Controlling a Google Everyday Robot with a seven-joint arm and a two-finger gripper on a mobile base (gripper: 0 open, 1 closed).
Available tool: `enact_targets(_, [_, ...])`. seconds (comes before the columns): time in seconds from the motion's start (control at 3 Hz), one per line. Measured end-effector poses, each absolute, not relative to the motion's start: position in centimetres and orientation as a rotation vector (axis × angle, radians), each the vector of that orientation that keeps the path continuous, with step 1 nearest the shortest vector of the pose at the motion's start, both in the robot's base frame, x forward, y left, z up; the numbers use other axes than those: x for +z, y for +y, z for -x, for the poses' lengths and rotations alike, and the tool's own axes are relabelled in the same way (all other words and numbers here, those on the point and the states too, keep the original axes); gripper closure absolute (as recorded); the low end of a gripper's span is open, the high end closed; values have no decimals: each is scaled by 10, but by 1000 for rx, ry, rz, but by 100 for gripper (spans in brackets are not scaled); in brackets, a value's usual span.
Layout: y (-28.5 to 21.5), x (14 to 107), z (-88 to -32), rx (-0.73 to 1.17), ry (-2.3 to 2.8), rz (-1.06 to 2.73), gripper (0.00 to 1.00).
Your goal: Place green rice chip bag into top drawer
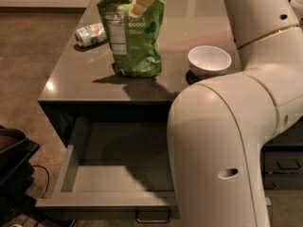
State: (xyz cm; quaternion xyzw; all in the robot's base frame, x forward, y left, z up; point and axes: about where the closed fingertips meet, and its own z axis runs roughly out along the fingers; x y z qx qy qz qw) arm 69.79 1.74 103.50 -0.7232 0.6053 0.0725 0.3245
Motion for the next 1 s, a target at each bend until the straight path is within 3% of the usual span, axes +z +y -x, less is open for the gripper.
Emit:
enact_targets(0.67, [17, 1035, -698, 190, 1587, 1897, 88])
enact_targets(1.0, [17, 1035, -698, 190, 1587, 1897, 100])
